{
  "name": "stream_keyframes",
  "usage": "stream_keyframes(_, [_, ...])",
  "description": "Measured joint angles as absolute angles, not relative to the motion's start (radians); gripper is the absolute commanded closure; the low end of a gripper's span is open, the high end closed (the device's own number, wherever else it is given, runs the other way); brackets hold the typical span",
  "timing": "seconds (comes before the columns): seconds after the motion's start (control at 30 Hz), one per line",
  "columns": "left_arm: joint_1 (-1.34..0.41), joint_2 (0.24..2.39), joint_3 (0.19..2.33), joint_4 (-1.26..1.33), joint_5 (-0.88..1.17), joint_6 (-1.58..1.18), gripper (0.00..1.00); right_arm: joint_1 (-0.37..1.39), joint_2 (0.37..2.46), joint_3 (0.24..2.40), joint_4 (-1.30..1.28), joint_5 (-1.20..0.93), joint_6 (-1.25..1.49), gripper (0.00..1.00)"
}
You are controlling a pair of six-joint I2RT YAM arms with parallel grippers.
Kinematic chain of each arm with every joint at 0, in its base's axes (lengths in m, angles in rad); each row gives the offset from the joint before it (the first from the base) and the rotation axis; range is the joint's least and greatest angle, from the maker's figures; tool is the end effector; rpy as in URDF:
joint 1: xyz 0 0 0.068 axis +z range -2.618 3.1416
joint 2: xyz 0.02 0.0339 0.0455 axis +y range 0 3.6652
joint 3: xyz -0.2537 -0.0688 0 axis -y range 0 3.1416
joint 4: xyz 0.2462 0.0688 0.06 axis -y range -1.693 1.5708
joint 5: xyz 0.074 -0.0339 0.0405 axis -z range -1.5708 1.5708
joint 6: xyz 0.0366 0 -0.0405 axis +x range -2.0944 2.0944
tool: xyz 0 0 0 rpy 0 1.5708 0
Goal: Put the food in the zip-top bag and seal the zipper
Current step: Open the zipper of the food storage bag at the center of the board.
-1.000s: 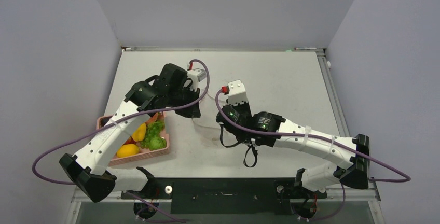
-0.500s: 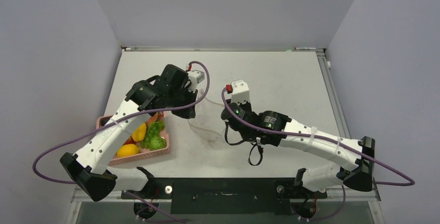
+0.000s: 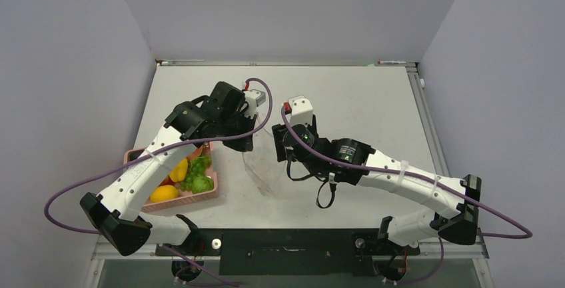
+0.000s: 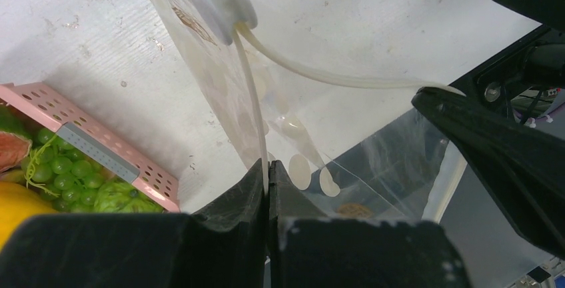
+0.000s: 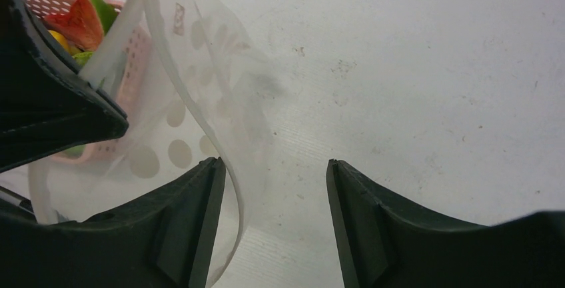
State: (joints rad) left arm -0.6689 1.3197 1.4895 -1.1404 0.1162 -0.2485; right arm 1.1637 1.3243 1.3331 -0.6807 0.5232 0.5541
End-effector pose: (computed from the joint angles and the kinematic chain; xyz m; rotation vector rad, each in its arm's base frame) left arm 0.1949 -0.1595 0.3689 0.5905 2.5428 -0.4937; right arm 0.1302 0.2558 0.3559 -0.3805 2.1349 0.4093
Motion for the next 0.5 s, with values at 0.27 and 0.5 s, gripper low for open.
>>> stream_keyframes(0.27, [-0.673, 1.320, 1.490, -1.140, 0.112, -0.251, 1.00, 1.164, 1.393, 1.360, -0.646, 0.478, 0.543, 0.42])
stream_keyframes(0.5, [-0.672, 1.320, 1.495, -1.140, 0.098, -0.259, 1.00, 1.165, 1.418, 1.360, -0.645, 0.466, 0.554, 0.57])
